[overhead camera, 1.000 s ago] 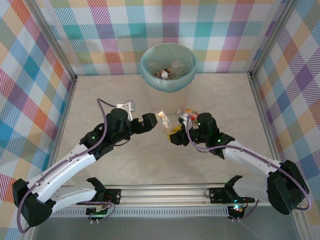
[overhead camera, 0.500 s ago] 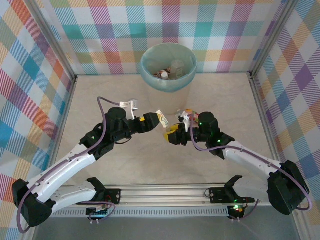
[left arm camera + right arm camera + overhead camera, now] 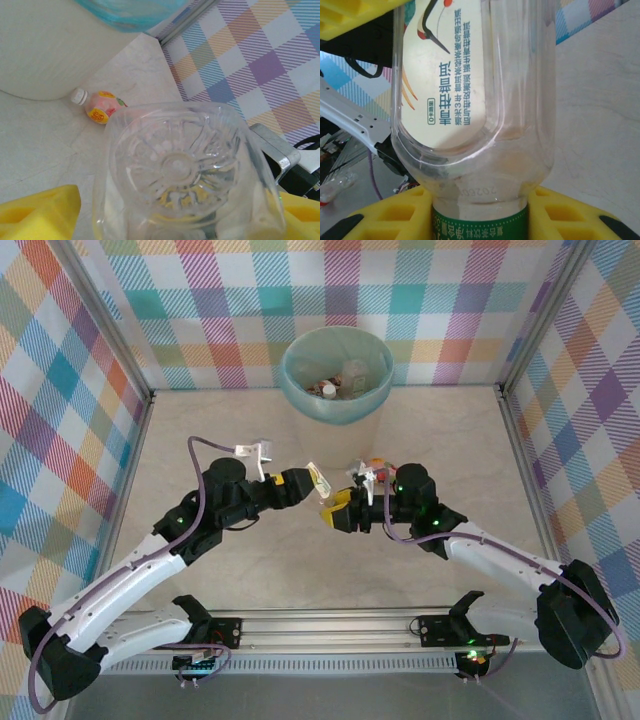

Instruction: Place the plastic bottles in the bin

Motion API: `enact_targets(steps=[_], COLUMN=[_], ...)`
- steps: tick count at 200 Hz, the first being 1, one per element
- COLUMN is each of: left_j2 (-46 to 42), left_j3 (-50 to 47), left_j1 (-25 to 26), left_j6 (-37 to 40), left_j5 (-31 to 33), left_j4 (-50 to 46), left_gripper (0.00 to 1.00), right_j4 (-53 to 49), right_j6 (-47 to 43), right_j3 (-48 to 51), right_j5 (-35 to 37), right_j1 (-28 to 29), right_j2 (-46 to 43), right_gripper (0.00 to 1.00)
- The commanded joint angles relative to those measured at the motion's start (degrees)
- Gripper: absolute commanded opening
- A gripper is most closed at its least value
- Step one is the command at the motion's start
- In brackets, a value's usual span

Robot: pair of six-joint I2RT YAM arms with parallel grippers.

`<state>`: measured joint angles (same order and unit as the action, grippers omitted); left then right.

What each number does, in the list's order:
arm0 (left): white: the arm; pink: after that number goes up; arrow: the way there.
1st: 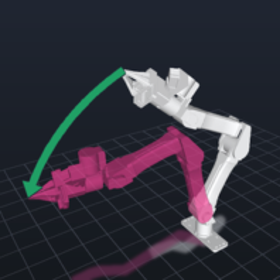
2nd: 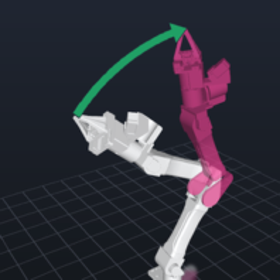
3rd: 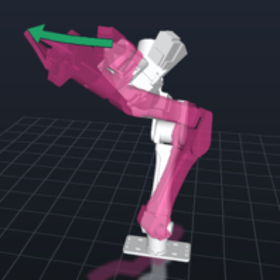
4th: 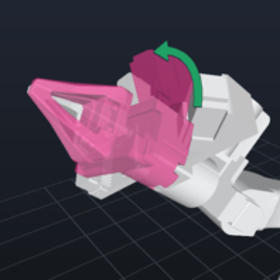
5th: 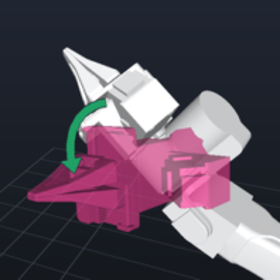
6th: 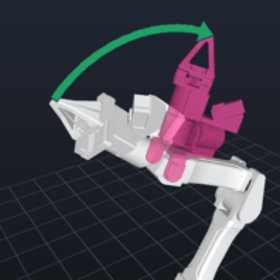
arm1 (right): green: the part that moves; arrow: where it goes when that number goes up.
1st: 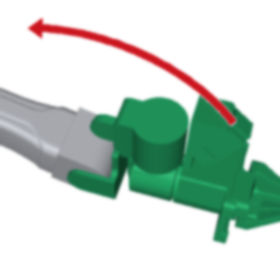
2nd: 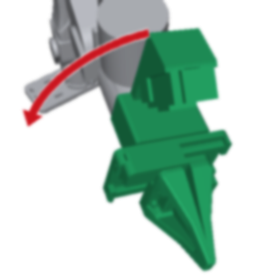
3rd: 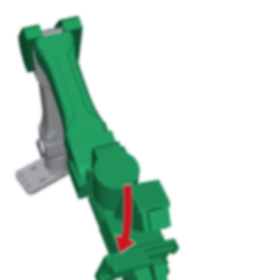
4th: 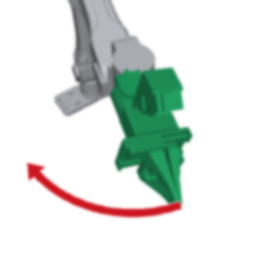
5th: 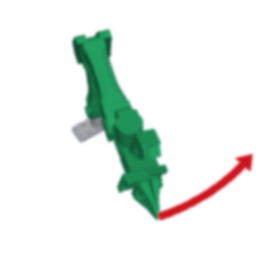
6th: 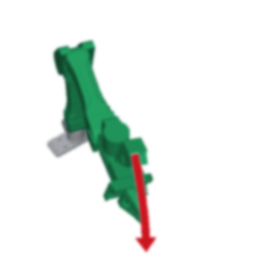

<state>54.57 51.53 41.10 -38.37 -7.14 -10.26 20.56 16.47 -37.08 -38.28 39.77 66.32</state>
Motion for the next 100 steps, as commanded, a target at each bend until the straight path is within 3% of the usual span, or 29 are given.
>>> enact_targets(steps=[1, 61, 77, 100], left_j2=[-1.5, -3.3, -3.7, -4.4], left_j3=[-0.4, -1.1, -1.0, -0.4], left_j1=[-0.5, -0.5, -0.5, -0.5], left_j6=[1.6, 1.6, 1.4, 1.7], left_j5=[0.9, 1.5, 2.2, 4.6], left_j4=[0.2, 0.4, -0.1, -1.7], left_gripper=[0.78, 0.6, 0.54, 0.53], right_j4=[1.9, 0.7, 0.1, -4.7], right_j6=[-1.4, -2.3, -2.1, -2.8], right_j3=[-2.5, -3.3, -3.4, -4.7], right_j5=[-3.1, -1.6, 0.4, 6.5], right_j1=[1.0, 2.1, 2.2, 2.3], right_j2=[0.8, 1.6, 1.3, -0.3], right_gripper=[0.34, 0.36, 0.42, 0.52])
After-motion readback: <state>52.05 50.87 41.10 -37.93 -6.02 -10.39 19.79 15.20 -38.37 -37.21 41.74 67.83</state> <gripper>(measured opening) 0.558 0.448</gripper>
